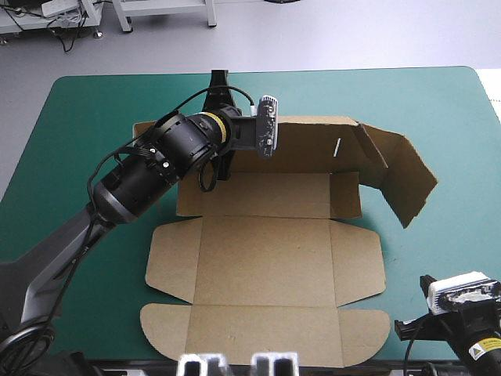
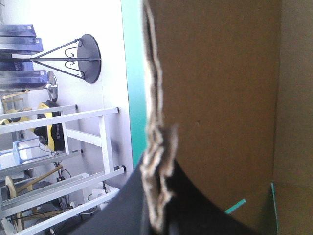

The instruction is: Fold the box

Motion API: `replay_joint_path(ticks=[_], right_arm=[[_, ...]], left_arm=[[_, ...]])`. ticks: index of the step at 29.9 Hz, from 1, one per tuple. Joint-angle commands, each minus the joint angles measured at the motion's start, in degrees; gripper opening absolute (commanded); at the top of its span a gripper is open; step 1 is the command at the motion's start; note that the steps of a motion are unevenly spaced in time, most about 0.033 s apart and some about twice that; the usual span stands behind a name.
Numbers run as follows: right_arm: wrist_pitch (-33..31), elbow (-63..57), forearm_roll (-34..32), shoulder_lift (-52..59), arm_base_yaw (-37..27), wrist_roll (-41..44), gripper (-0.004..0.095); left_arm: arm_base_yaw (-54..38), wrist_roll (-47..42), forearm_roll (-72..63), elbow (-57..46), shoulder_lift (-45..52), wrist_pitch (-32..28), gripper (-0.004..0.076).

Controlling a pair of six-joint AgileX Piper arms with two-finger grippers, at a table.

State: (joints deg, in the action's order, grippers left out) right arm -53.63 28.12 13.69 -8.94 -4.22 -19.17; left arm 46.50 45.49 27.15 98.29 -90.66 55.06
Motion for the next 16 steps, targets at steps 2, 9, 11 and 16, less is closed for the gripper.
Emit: replay_joint_path(ticks=[2, 9, 11, 16], right_arm=[[1.38, 2.24, 1.61, -1.15, 0.07, -0.4, -0.0023], [-2.52, 11.97, 1.99, -1.48, 0.07, 1.5, -0.0023], [-3.75, 16.61, 1.99, -3.41, 0.07, 4.11, -0.0023], [-8.42, 28.77, 2.84, -12.22, 0.07, 4.58, -0.0023]], left_arm=[[0.31, -5.52, 6.23, -2.05, 2.47, -8.62, -0.0011], [0.31, -18.94, 16.75, -9.79, 2.93, -13.92, -0.0011], [0.31, -21.47, 17.84, -12.28, 3.34, -15.58, -0.0011], [2.1, -23.83, 20.58, -18.56, 4.9, -17.76, -0.0011]])
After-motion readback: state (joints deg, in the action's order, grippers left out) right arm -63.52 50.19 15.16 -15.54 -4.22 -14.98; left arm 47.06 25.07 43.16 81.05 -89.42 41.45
